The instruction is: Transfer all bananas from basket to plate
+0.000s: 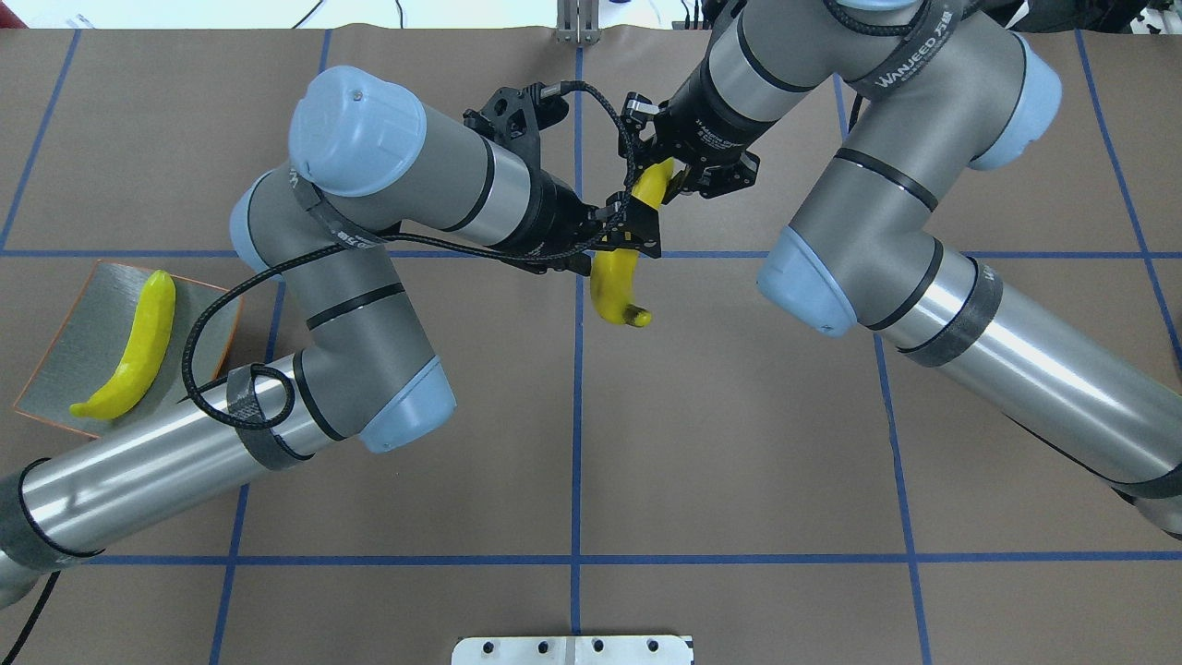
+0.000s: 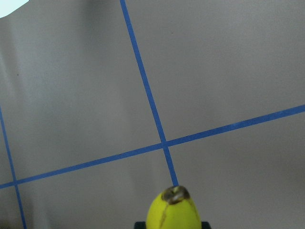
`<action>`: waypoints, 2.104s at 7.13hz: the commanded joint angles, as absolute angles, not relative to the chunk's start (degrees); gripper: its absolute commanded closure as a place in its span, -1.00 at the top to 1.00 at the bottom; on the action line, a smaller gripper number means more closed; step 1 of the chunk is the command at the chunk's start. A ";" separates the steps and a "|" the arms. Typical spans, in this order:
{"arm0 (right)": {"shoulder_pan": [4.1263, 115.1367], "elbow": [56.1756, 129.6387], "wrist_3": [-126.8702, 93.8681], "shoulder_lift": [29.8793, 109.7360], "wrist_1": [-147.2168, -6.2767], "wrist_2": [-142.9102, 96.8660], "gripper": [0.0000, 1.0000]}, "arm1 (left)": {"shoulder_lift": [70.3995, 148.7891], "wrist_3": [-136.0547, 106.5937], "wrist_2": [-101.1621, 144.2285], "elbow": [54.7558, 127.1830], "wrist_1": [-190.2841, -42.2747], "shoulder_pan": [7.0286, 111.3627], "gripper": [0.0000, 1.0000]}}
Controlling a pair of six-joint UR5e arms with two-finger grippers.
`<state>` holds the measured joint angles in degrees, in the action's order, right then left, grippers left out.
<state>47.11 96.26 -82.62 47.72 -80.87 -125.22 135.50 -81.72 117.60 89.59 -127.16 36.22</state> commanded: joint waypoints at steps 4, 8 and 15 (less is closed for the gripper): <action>47.20 97.38 -82.53 47.90 -80.42 -125.07 -1.00 | 135.62 -81.91 117.60 88.59 -127.09 36.21 -1.00; 47.72 98.35 -82.62 48.34 -80.33 -124.98 1.00 | 135.44 -81.91 117.69 88.59 -127.00 36.56 -1.00; 58.26 98.18 -85.61 53.95 -80.60 -127.27 0.99 | 109.31 -88.85 118.21 108.24 -124.73 40.95 -1.00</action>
